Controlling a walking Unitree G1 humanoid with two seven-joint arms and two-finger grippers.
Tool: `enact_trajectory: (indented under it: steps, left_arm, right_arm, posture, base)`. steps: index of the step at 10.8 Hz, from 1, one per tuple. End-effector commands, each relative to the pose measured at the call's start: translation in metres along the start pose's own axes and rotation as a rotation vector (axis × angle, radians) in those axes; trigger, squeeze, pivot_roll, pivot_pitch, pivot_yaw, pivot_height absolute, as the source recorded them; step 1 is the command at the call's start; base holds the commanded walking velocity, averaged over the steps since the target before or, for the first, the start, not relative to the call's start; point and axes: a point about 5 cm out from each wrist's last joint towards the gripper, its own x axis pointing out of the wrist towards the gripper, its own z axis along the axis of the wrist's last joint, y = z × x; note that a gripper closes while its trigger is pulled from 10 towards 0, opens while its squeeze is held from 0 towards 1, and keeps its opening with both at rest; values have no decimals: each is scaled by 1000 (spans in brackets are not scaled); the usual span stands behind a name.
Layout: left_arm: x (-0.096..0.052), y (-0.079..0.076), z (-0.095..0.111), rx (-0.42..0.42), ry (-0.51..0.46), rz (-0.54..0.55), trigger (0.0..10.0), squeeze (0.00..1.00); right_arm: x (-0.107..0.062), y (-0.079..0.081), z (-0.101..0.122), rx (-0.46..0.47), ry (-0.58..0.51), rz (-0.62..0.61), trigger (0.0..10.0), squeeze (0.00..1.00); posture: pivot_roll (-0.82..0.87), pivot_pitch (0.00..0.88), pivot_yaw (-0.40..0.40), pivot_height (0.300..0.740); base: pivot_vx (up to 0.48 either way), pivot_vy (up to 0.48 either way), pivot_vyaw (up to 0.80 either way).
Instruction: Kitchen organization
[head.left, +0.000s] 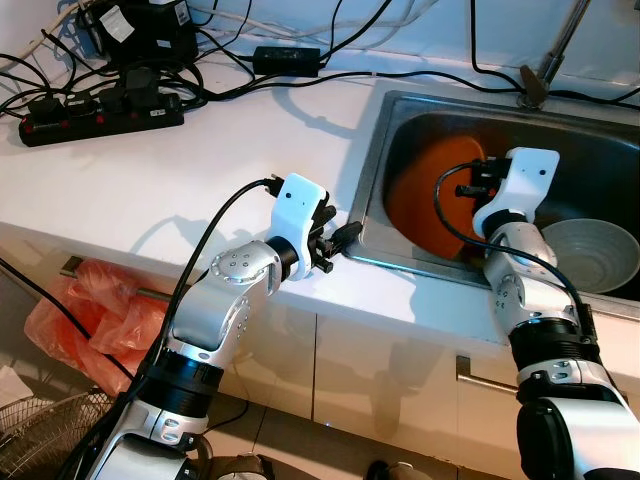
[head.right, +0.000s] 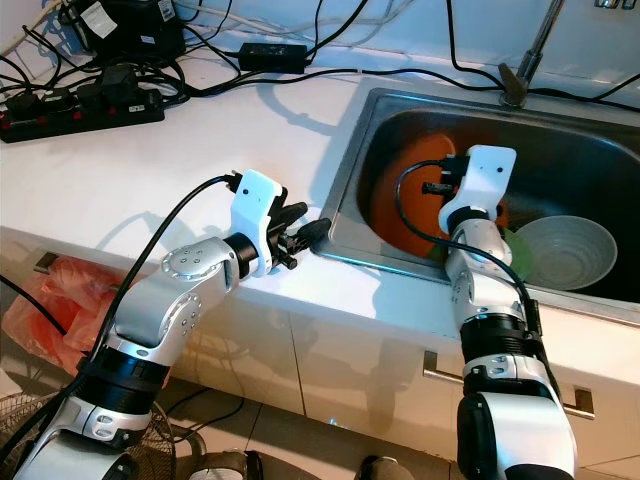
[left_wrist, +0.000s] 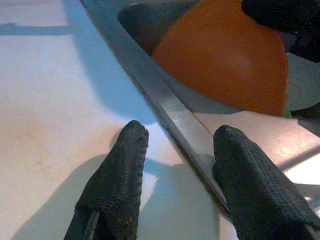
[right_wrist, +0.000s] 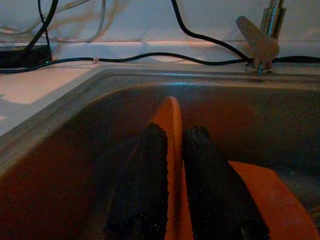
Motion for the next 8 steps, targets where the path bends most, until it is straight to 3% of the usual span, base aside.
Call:
enact_trajectory:
  steps: [1,2,3,8]
  left_arm:
    - [-1,-3,0,11,-2,-11,10000,0]
    - [-1,-3,0,12,-3,-8,10000,0]
    - [-1,-3,1,11,-6,-6,10000,0]
    - [-1,-3,1,11,-9,-5,10000,0]
  right_arm:
    - [0,1,0,-2,5,11,10000,1000]
    - [0,2,0,-3,4,14,10000,769]
    - [1,2,1,-5,2,16,10000,0]
    - [1,2,1,-6,2,16,10000,0]
  posture:
    - [71,100,-22,740]
    - [72,102,-24,740]
    - [71,103,-24,740]
    - [71,103,-24,740]
  base:
    - [0,0,0]
    - [0,0,0]
    - [0,0,0]
    - [0,0,0]
